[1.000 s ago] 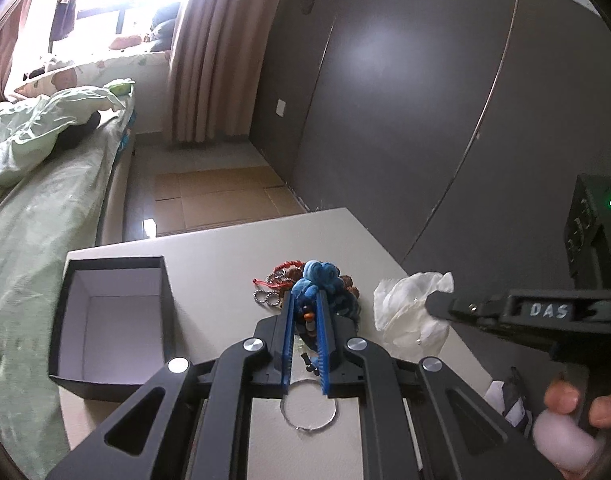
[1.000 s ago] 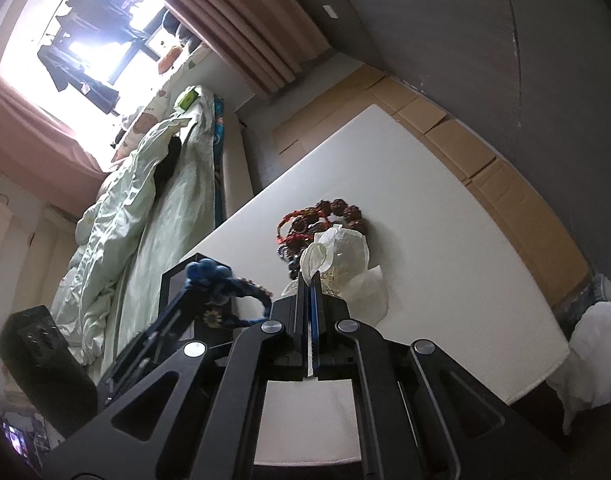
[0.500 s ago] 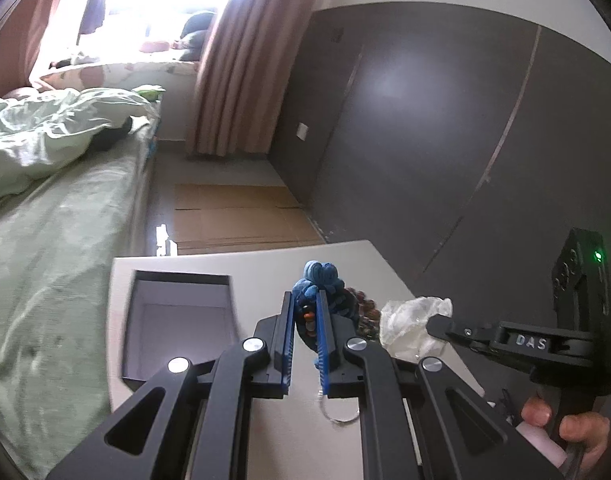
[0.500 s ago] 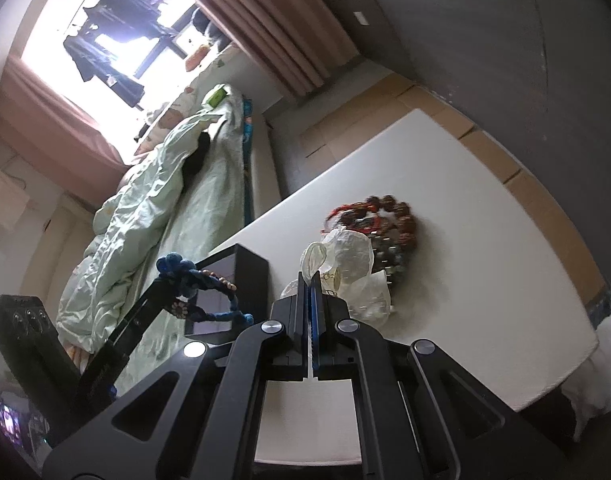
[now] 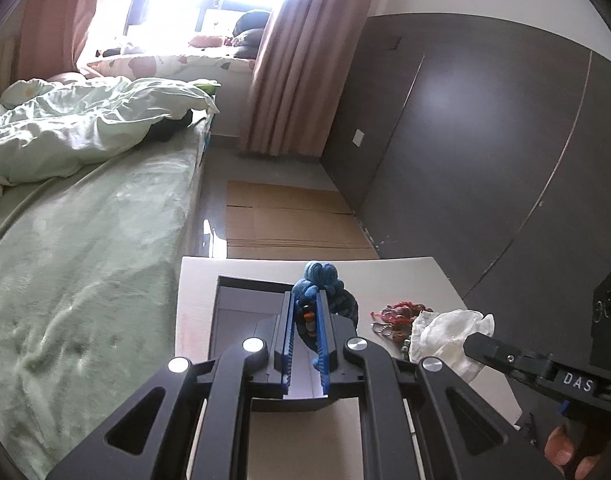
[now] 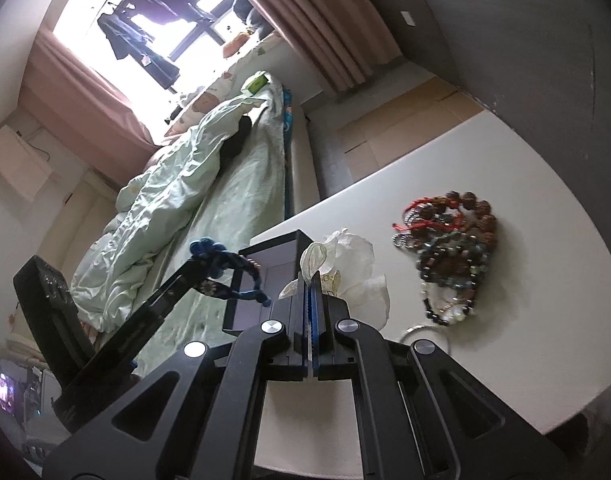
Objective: Organize jewelry
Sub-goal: 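Drop the blue bracelet into the black box with the left gripper while the right holds the cloth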
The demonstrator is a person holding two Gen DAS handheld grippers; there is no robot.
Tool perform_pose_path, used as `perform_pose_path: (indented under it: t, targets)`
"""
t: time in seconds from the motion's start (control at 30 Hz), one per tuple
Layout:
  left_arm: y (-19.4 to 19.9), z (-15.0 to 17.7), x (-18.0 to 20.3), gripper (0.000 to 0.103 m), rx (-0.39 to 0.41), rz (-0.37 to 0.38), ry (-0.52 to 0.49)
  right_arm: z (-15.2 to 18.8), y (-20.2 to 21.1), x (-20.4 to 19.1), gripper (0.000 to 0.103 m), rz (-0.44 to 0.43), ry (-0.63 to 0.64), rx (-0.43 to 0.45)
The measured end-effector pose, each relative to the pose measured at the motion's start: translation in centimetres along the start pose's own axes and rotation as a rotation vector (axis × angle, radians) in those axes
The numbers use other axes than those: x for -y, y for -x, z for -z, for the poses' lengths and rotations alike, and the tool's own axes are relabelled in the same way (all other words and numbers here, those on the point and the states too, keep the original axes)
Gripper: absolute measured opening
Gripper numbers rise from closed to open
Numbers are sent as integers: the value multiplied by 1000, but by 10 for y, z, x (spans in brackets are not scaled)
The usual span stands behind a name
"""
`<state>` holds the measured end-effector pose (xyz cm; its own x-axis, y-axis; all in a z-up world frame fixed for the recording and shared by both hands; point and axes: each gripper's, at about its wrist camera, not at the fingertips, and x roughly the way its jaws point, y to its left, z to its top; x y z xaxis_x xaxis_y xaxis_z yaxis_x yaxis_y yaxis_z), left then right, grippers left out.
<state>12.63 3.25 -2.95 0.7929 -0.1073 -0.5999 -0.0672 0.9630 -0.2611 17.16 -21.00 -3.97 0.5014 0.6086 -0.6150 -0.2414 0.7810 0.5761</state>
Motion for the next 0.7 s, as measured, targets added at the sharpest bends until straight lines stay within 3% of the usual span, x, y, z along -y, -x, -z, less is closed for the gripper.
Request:
perform_pose_path:
  t: [0.4, 0.47, 0.5, 0.53, 0.7]
  targets:
    - [-45, -8, -28, 12, -102, -64, 72, -9, -30, -16, 3, 2, 25, -7]
    - [-51, -11, -34, 29, -121, -60, 90, -11, -37, -20, 3, -2, 35, -14]
    - [-52, -12, -37, 51, -120, -62, 98, -12, -40, -22, 3, -5, 40, -18]
    - [-50, -15, -41, 64, -106, -65, 111, -13, -45, -25, 3, -10, 42, -24]
    - [-37, -27, -56, 65, -62, -50, 157, -12, -63, -37, 3, -39, 55, -56]
